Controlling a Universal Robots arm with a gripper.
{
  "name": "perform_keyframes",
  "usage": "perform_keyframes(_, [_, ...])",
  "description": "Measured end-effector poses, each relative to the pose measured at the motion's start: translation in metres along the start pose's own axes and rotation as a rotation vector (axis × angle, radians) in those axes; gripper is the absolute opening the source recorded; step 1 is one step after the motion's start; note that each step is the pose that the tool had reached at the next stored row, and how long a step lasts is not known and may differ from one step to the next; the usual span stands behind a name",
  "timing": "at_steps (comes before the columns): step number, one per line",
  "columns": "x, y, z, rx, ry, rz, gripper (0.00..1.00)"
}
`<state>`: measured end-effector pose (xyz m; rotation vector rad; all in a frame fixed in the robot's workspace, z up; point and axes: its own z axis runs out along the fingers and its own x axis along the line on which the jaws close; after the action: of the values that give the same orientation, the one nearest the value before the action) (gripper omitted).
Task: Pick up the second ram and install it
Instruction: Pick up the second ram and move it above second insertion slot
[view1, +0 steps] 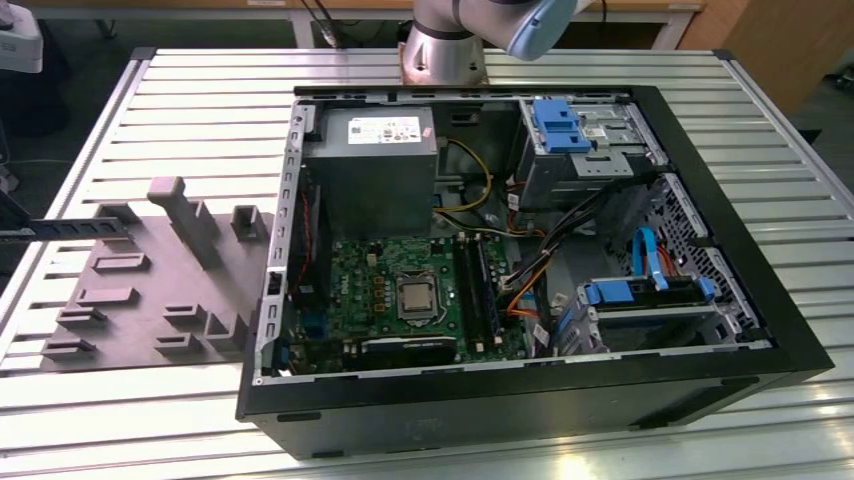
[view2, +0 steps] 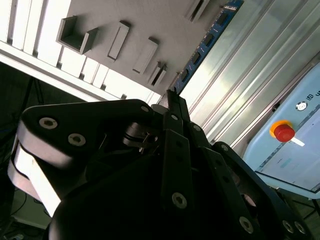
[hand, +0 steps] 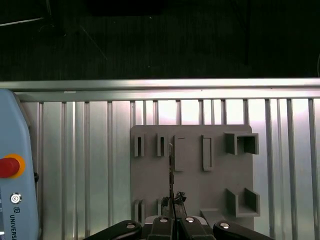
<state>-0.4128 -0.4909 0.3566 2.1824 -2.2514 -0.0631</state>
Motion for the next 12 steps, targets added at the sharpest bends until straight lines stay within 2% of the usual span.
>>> perform_keyframes(12, [-0.0002,0.0001,-0.0025,0.0,0.0,0.0,0.12])
